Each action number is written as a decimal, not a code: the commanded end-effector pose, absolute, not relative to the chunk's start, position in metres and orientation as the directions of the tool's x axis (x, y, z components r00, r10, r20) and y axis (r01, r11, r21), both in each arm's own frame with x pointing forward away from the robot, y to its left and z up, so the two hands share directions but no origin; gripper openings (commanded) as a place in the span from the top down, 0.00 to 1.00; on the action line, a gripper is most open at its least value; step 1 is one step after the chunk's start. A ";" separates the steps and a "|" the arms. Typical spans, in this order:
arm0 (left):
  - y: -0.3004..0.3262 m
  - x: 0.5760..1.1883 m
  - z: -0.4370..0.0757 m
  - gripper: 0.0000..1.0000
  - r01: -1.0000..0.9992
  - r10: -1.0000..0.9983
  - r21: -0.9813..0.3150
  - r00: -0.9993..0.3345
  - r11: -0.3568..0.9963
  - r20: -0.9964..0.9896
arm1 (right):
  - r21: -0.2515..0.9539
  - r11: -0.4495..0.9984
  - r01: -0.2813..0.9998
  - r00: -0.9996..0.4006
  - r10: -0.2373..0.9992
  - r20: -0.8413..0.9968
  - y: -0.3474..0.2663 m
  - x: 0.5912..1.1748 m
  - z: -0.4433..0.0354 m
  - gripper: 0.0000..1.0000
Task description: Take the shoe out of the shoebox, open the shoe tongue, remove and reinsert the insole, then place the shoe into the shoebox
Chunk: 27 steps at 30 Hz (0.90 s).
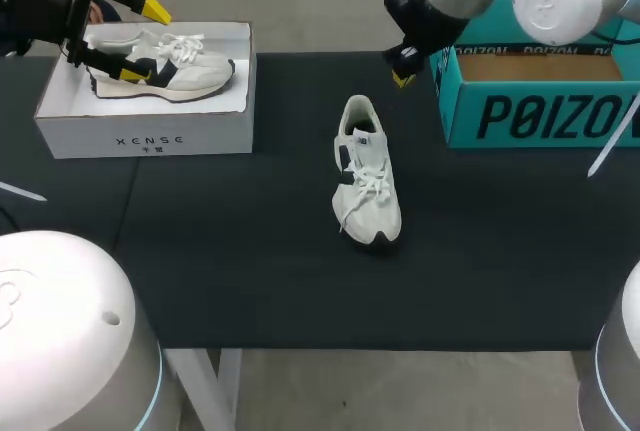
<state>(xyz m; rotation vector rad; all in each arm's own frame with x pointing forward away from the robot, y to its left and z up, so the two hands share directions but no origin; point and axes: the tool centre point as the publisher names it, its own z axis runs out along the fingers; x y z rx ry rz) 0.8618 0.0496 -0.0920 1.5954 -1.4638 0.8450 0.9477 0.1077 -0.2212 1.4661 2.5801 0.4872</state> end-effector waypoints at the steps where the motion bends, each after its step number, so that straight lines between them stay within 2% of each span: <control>1: 0.049 0.862 -0.092 0.00 -0.993 -0.465 0.116 0.110 -0.015 0.878 | 0.321 0.385 0.865 -0.410 0.912 0.012 0.120 0.949 -0.223 1.00; 11: 0.049 0.862 -0.092 0.00 -0.993 -0.465 0.116 0.110 -0.015 0.878 | 0.301 0.357 0.884 -0.368 0.930 -0.021 0.142 0.958 -0.230 1.00; 21: 0.049 0.862 -0.092 0.00 -0.993 -0.465 0.116 0.110 -0.015 0.878 | 0.299 0.284 0.911 -0.308 0.951 0.034 0.151 0.964 -0.251 1.00; 27: 0.049 0.862 -0.092 0.00 -0.993 -0.465 0.116 0.110 -0.015 0.878 | 0.247 0.290 0.925 -0.301 0.954 0.006 0.151 0.963 -0.266 1.00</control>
